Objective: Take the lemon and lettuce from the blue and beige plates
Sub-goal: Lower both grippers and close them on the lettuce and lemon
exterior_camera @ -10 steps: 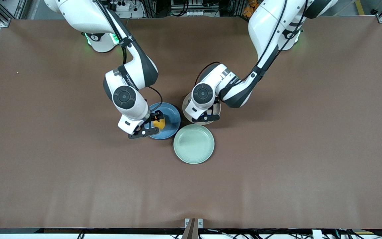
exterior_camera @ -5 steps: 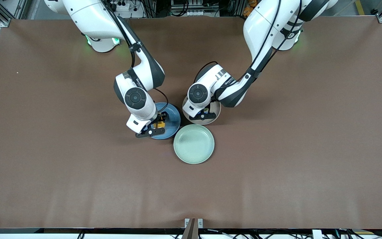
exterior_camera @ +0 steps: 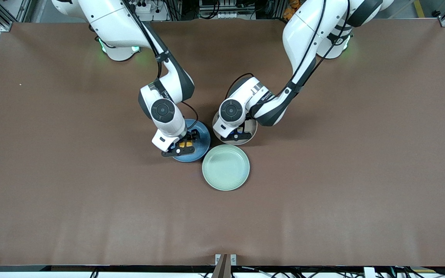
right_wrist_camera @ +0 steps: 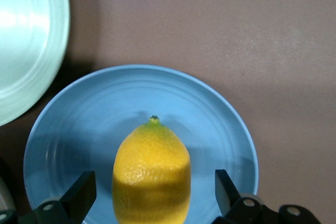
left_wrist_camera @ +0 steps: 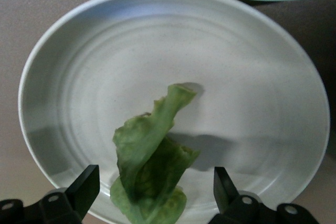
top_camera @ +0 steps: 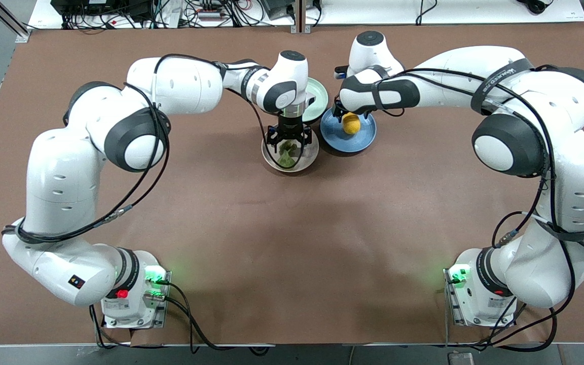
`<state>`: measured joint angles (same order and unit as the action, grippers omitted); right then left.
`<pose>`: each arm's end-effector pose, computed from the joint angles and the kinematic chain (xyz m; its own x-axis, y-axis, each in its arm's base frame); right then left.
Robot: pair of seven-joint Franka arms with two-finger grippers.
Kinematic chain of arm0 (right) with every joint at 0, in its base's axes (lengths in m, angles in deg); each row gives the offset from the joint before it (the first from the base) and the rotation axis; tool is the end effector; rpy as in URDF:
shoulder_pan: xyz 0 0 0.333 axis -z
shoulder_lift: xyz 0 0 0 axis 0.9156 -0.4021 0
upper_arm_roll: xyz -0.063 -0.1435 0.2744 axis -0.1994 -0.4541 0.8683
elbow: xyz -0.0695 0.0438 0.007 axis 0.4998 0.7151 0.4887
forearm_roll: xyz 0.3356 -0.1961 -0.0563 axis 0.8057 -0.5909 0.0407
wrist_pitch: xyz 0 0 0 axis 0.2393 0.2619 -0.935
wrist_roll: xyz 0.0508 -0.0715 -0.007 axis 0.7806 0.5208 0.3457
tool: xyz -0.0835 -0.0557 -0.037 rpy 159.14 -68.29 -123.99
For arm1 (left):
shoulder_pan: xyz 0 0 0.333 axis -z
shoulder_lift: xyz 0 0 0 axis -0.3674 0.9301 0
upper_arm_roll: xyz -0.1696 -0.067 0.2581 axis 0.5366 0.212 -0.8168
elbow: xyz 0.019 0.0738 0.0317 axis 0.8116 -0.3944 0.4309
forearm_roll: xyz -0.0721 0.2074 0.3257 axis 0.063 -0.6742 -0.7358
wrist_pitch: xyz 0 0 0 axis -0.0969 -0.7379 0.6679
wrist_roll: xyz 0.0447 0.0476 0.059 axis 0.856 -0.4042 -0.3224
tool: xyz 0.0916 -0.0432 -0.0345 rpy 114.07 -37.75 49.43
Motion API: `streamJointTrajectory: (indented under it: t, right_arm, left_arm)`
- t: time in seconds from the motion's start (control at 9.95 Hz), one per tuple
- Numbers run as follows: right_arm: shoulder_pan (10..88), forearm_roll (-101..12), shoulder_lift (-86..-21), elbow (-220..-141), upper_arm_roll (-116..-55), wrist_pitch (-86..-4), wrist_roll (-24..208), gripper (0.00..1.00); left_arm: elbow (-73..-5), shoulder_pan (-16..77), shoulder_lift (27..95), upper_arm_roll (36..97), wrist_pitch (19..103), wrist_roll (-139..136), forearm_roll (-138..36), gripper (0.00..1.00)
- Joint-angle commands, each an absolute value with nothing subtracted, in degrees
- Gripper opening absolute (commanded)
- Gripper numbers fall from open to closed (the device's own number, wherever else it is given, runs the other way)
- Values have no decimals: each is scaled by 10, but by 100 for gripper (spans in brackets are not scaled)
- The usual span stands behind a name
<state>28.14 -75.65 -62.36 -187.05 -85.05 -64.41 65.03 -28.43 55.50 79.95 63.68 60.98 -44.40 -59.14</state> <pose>0.5331 0.3557 0.2147 0.9885 0.1404 -0.0555 0.1406 -0.9901 -0.0011 0.4540 -0.4957 0.1810 0.9429 0.0658 -0.3266 0.0429 -0.9961 -0.0770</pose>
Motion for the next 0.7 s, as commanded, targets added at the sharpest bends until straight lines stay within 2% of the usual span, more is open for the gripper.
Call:
streamJointTrajectory:
  t: [0.0, 0.1, 0.2, 0.3, 0.4, 0.6]
  right_arm:
    - [270, -748, -632, -1875, -855, -661, 639, 100]
    - [265, -748, -640, -1876, -855, -671, 629, 100]
    - [263, -748, -643, -1885, -855, -688, 626, 100]
    - [263, -748, -644, -1900, -855, -714, 626, 100]
    - [262, -748, -644, -1908, -855, -728, 626, 100]
    - [260, -748, -648, -1910, -855, -735, 626, 100]
  left_arm:
    - [-276, 559, 804, 635, 613, -460, -602, 44]
    - [-277, 559, 803, 635, 612, -460, -603, 30]
    - [-276, 557, 803, 635, 612, -460, -600, 22]
    - [-276, 555, 802, 635, 612, -460, -599, 5]
    - [-276, 557, 800, 635, 612, -460, -599, 0]
    - [-276, 557, 795, 635, 606, -459, -603, 0]
